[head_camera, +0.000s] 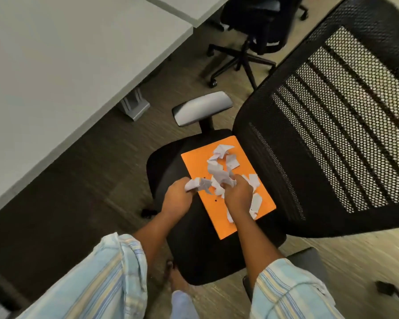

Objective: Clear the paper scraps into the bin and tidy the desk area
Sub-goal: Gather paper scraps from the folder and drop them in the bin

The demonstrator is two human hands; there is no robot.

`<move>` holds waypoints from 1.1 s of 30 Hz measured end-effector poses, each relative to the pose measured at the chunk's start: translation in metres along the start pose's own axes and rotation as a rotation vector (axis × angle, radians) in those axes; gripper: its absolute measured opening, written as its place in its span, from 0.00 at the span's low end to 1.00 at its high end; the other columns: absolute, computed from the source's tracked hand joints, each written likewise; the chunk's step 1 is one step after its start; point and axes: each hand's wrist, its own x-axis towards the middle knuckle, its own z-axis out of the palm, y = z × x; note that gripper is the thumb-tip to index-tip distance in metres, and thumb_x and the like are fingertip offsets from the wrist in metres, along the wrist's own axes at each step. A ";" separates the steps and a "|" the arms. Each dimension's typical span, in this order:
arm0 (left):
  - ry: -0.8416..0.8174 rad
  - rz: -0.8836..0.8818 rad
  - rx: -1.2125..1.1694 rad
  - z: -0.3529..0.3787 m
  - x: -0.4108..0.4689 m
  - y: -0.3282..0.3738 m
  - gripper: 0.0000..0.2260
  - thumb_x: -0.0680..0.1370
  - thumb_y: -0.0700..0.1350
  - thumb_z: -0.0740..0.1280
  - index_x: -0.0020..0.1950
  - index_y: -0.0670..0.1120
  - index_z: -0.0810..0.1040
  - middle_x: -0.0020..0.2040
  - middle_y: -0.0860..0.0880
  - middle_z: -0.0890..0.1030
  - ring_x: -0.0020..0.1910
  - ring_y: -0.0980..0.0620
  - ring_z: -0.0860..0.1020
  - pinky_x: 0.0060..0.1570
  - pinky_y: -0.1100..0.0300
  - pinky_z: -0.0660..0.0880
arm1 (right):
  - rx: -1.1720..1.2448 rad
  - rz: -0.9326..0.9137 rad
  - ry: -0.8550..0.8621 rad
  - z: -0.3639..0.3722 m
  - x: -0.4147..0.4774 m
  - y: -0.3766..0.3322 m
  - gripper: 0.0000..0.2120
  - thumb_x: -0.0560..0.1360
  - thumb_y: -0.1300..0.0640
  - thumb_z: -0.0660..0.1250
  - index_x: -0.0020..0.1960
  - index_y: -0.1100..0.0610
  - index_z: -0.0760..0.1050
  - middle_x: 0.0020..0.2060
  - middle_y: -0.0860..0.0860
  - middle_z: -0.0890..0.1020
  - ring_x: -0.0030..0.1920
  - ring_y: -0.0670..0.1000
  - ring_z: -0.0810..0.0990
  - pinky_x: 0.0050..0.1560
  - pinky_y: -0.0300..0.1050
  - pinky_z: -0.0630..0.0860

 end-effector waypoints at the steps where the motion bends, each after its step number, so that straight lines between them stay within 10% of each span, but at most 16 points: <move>1: 0.028 -0.001 0.011 -0.007 -0.004 0.000 0.10 0.74 0.44 0.66 0.35 0.53 0.68 0.34 0.55 0.73 0.34 0.53 0.71 0.27 0.64 0.60 | 0.003 -0.015 -0.021 0.004 -0.007 -0.004 0.08 0.75 0.61 0.67 0.53 0.58 0.79 0.48 0.55 0.83 0.47 0.54 0.79 0.38 0.40 0.69; 14: 0.302 -0.321 -0.075 -0.090 -0.091 -0.078 0.04 0.73 0.37 0.62 0.40 0.45 0.74 0.41 0.44 0.80 0.38 0.48 0.75 0.37 0.58 0.65 | -0.057 -0.212 -0.315 0.087 -0.103 -0.051 0.08 0.75 0.60 0.67 0.48 0.48 0.79 0.36 0.40 0.78 0.37 0.37 0.75 0.34 0.32 0.67; 21: 0.471 -0.512 -0.205 -0.120 -0.164 -0.169 0.05 0.71 0.34 0.64 0.40 0.42 0.77 0.42 0.42 0.82 0.43 0.42 0.79 0.35 0.63 0.61 | -0.157 -0.315 -0.542 0.155 -0.170 -0.059 0.11 0.73 0.68 0.63 0.45 0.54 0.79 0.39 0.52 0.82 0.40 0.51 0.81 0.40 0.47 0.78; 27: 0.591 -0.740 -0.348 -0.124 -0.225 -0.232 0.08 0.75 0.35 0.65 0.52 0.41 0.77 0.51 0.42 0.82 0.53 0.44 0.79 0.49 0.54 0.75 | -0.294 -0.423 -0.750 0.210 -0.238 -0.047 0.11 0.72 0.68 0.64 0.47 0.54 0.80 0.41 0.52 0.83 0.42 0.53 0.82 0.44 0.50 0.79; 33: 0.722 -0.911 -0.456 -0.117 -0.290 -0.291 0.06 0.76 0.38 0.66 0.51 0.40 0.76 0.50 0.40 0.82 0.52 0.41 0.79 0.44 0.59 0.68 | -0.416 -0.537 -0.880 0.254 -0.318 -0.029 0.12 0.71 0.68 0.67 0.50 0.56 0.81 0.44 0.54 0.84 0.42 0.53 0.82 0.44 0.45 0.78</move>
